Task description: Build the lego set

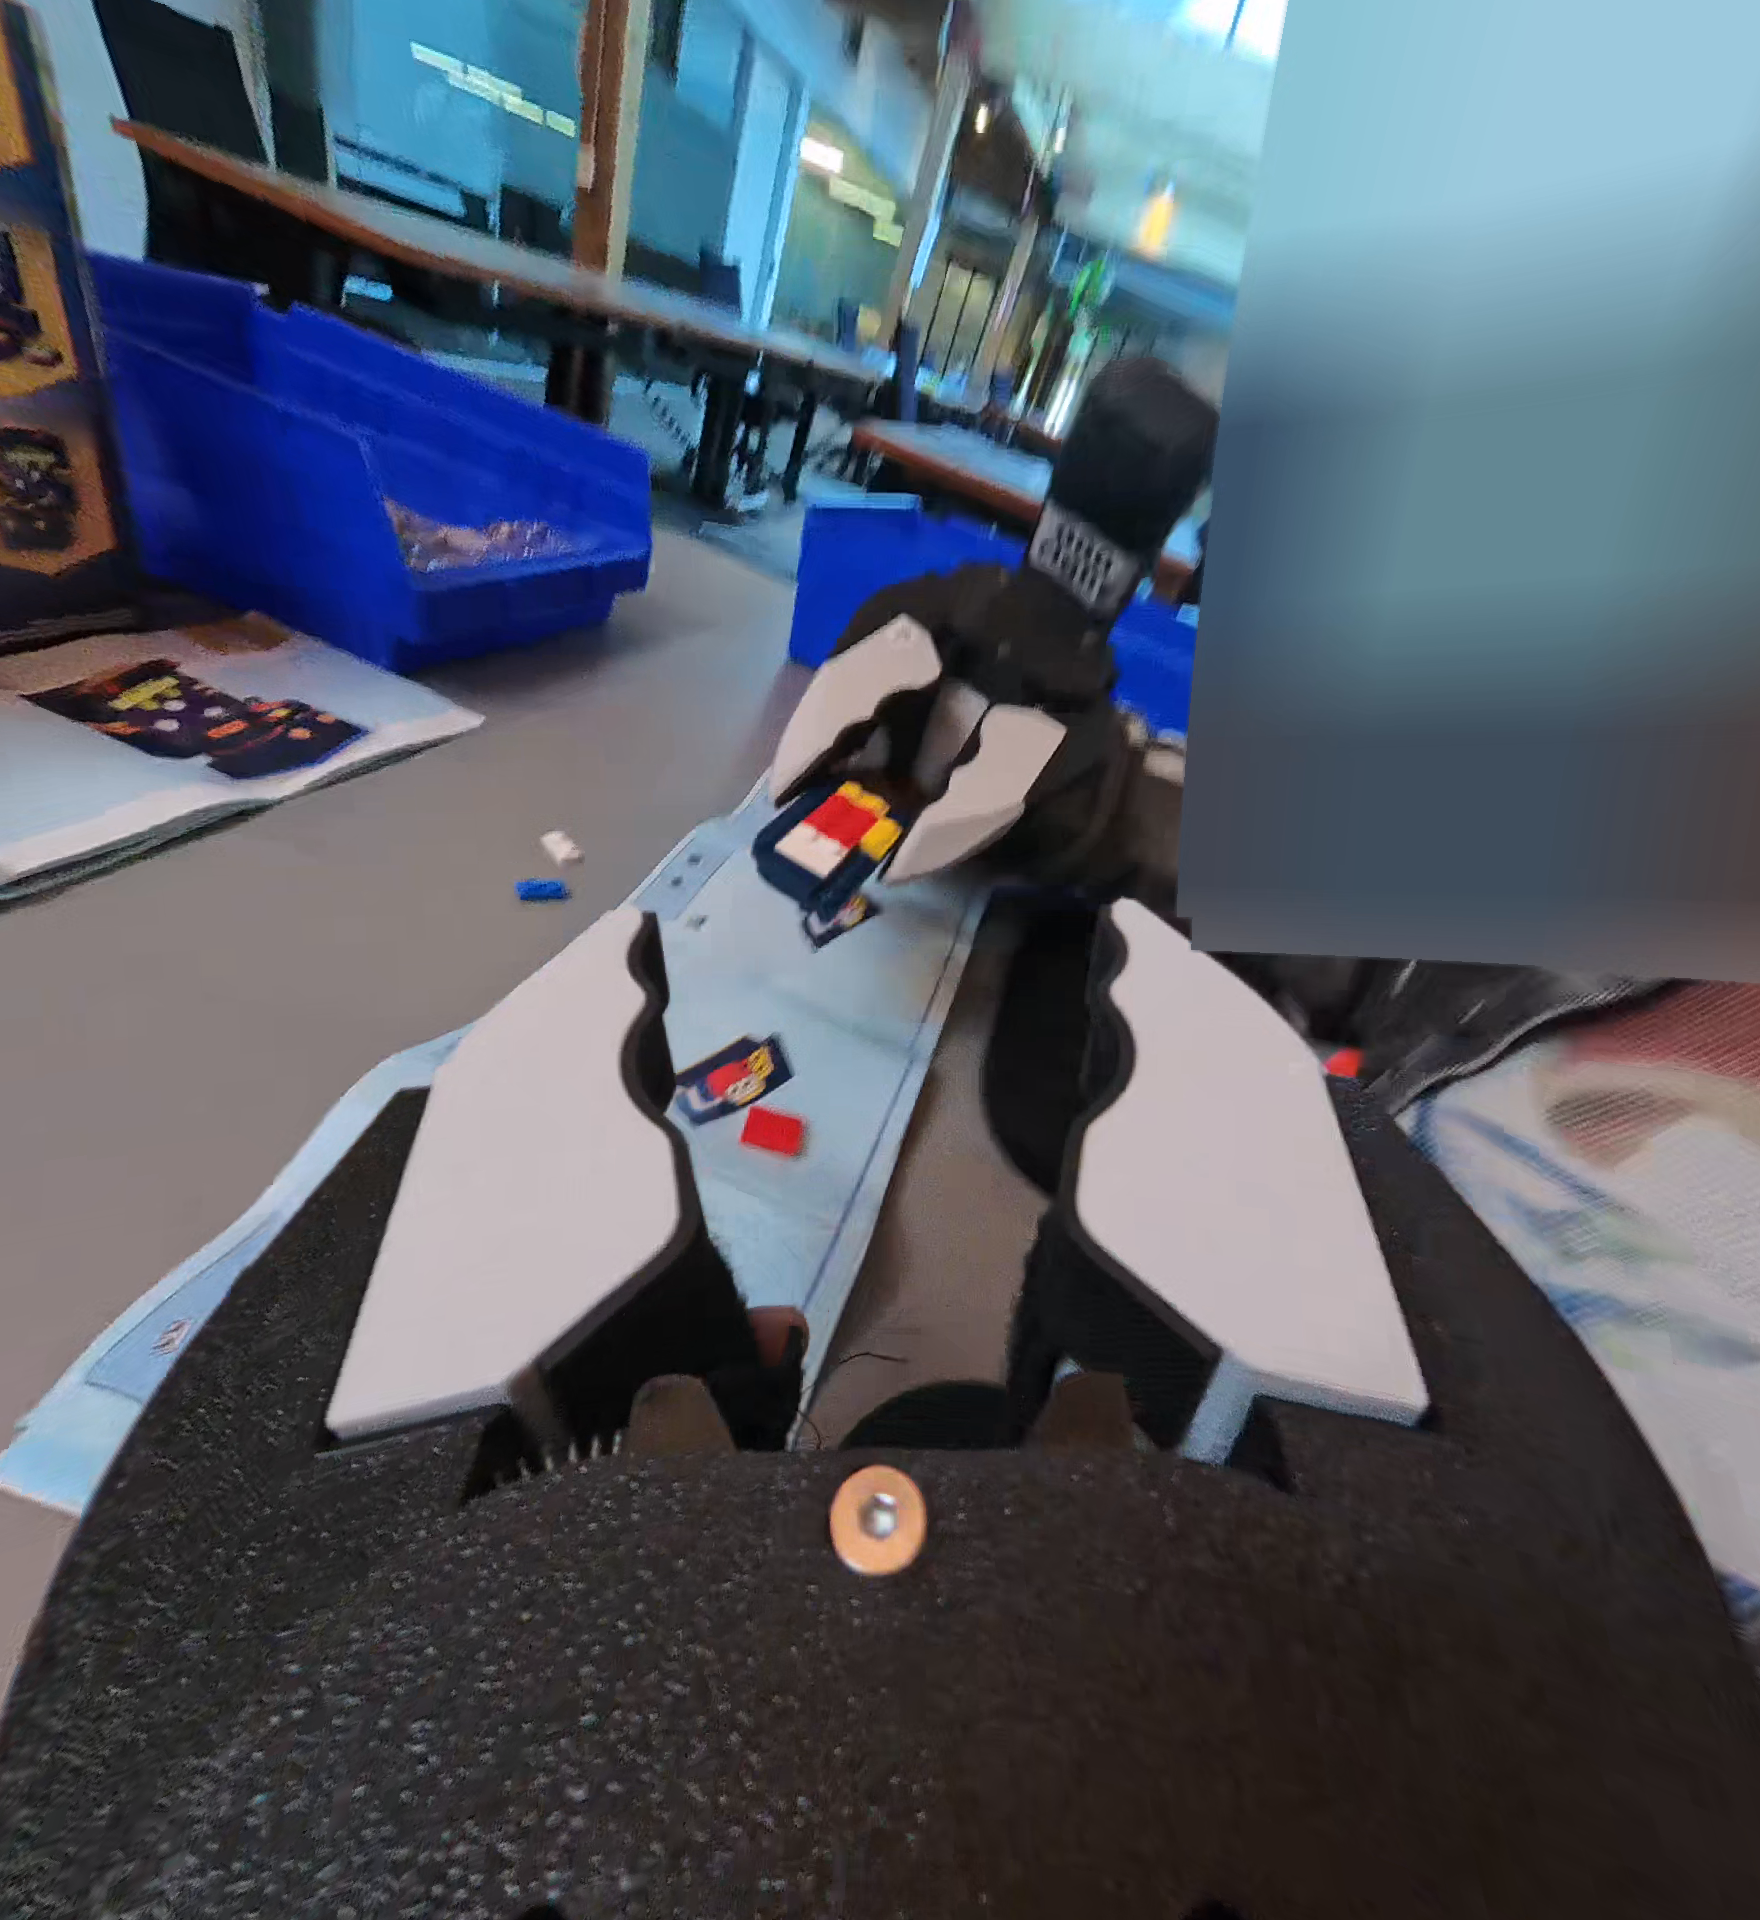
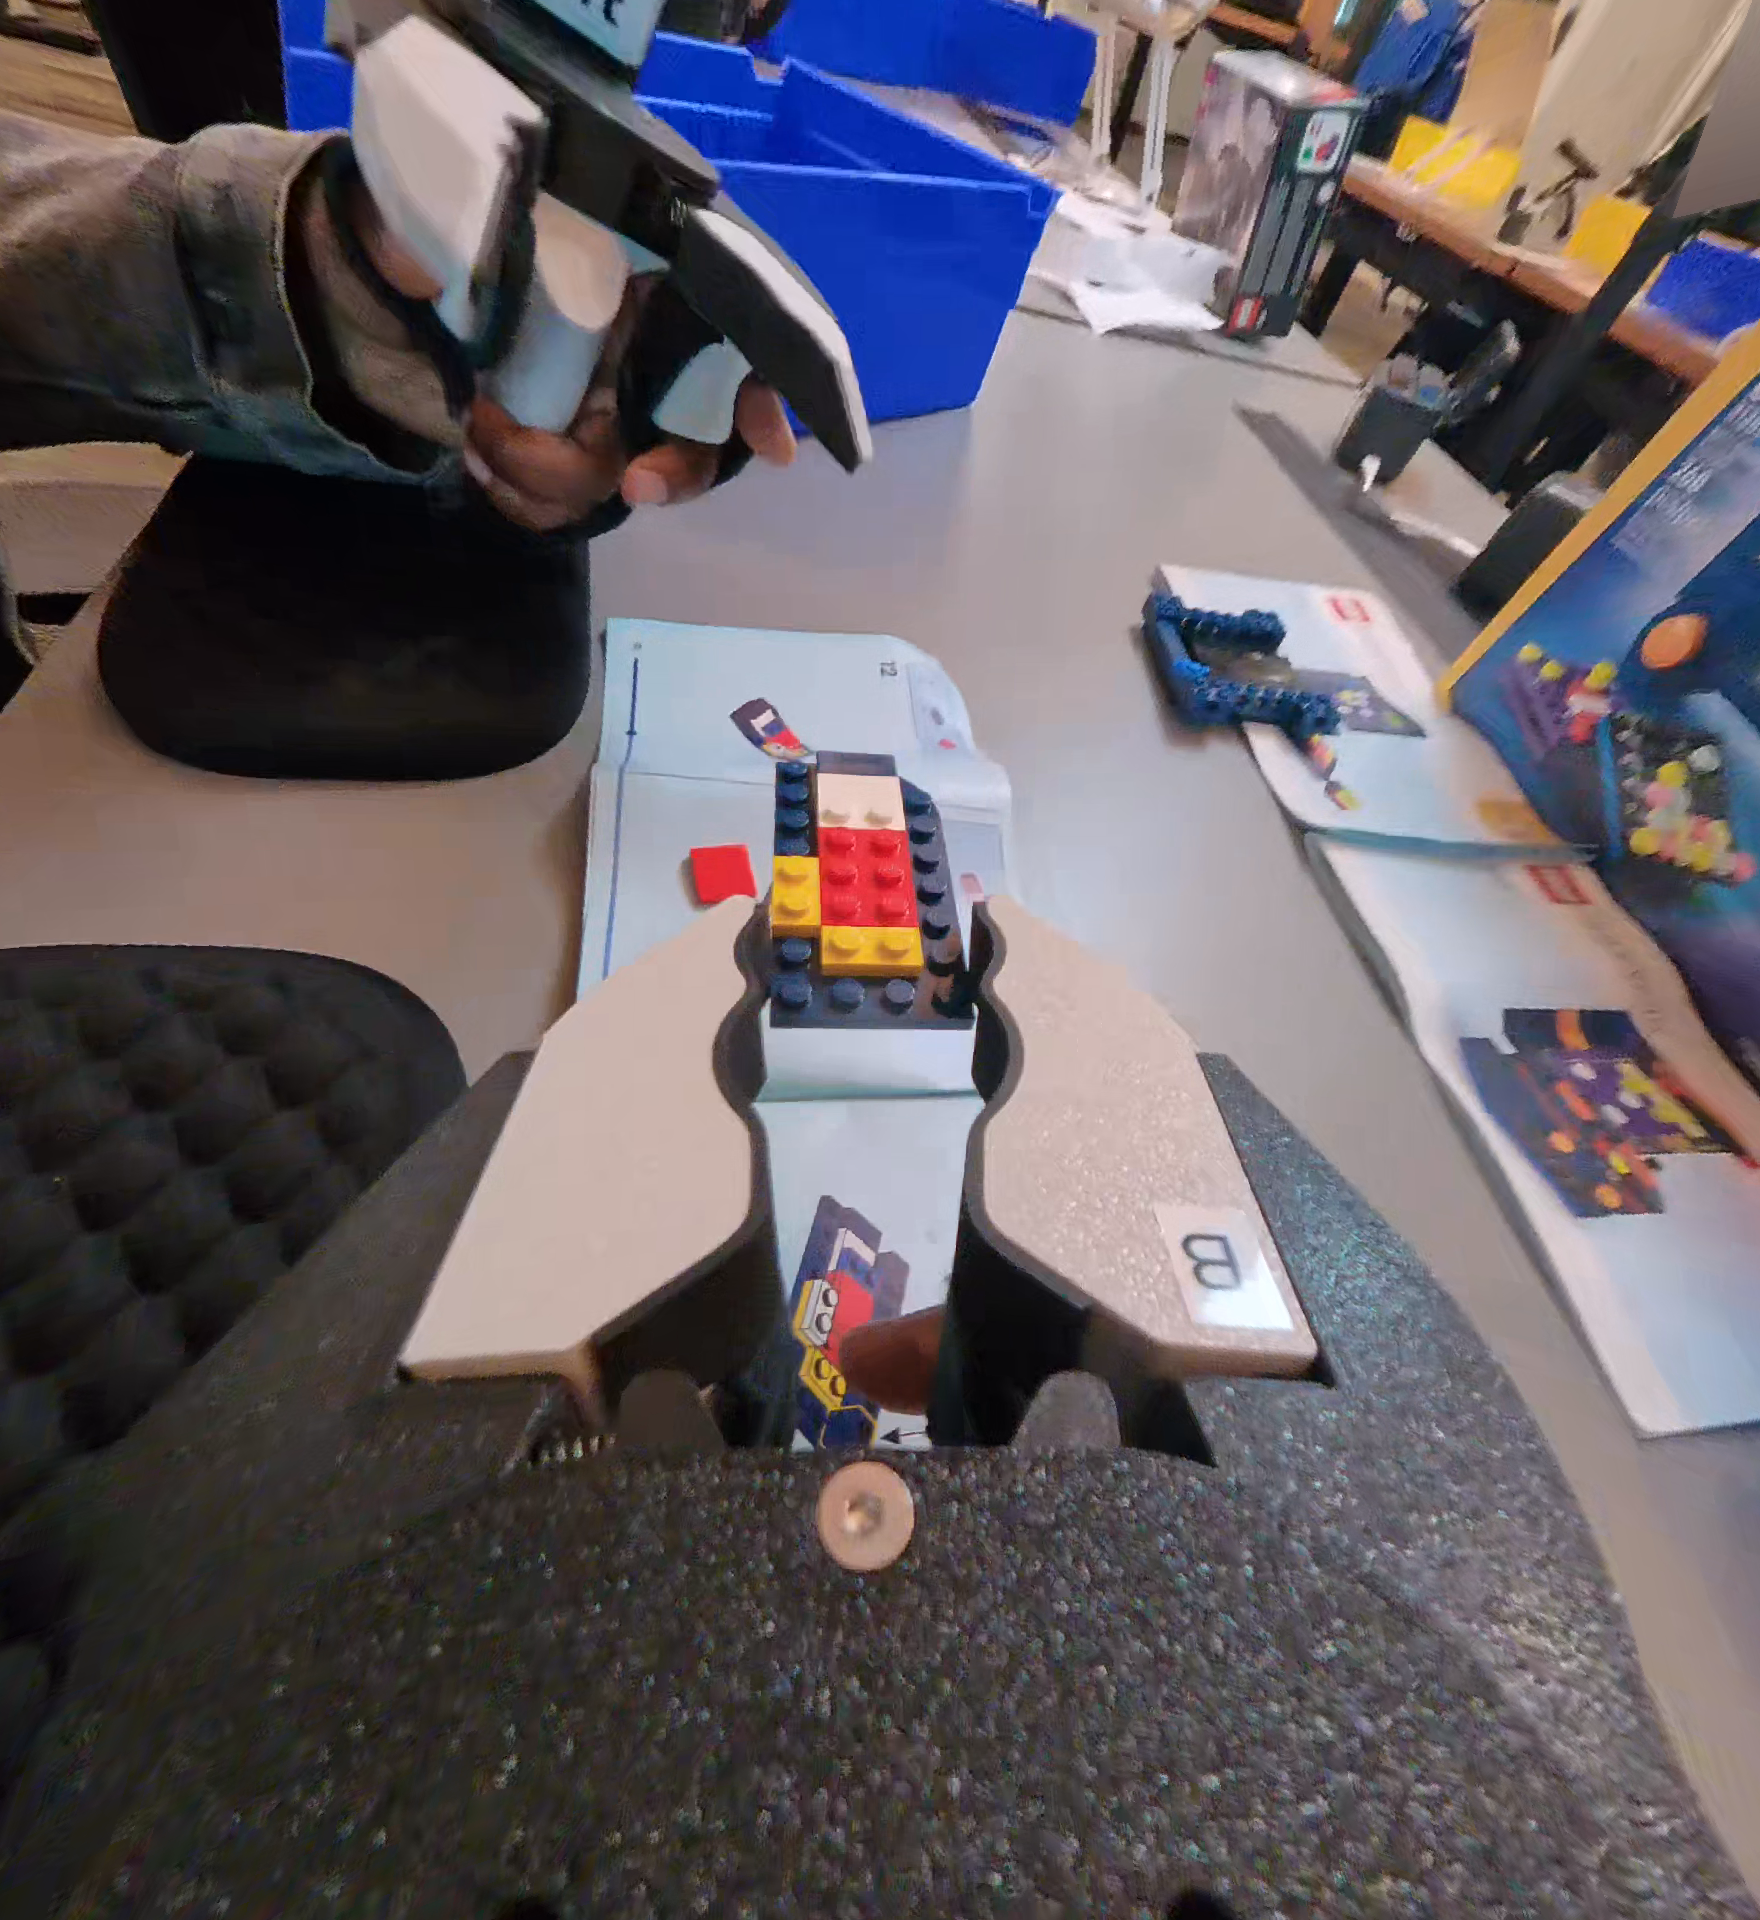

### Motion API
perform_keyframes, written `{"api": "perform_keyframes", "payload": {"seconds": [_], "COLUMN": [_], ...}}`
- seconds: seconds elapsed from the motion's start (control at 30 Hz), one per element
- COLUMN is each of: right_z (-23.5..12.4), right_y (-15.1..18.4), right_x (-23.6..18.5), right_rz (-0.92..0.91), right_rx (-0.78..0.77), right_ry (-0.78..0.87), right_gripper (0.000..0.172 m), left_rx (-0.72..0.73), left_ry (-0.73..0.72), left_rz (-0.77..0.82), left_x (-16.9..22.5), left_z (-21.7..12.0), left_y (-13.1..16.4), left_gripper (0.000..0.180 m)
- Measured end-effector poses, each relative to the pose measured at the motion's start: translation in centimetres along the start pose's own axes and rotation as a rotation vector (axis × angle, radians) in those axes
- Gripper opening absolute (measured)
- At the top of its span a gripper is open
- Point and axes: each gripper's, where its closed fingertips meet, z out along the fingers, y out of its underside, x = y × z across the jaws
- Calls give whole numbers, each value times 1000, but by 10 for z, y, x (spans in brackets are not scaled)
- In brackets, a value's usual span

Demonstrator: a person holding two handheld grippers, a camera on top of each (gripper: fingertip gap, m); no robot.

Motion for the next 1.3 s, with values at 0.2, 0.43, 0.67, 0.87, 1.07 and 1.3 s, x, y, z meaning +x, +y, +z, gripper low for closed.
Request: {"api": "perform_keyframes", "payload": {"seconds": [0.2,0.43,0.67,0.87,1.07,1.3], "right_z": [6,8,15,21,27,27], "right_y": [16,20,29,38,50,61], "right_x": [1,3,0,-5,-7,4], "right_rz": [97,128,141,122,119,91], "right_rx": [-34,-44,-115,-197,-286,-409], "right_ry": [-37,-40,-72,-93,-99,-76], "right_gripper": [36,37,36,36,36,37], "left_rx": [-109,-63,-198,-529,-640,-710], "left_ry": [-12,18,-37,-74,34,83], "left_rz": [37,-6,19,319,178,137], "left_x": [-2,-2,-13,-58,-69,-66], "left_z": [11,8,15,36,44,39], "left_y": [19,15,18,43,66,89], "left_gripper": [75,75,57,12,7,23]}}
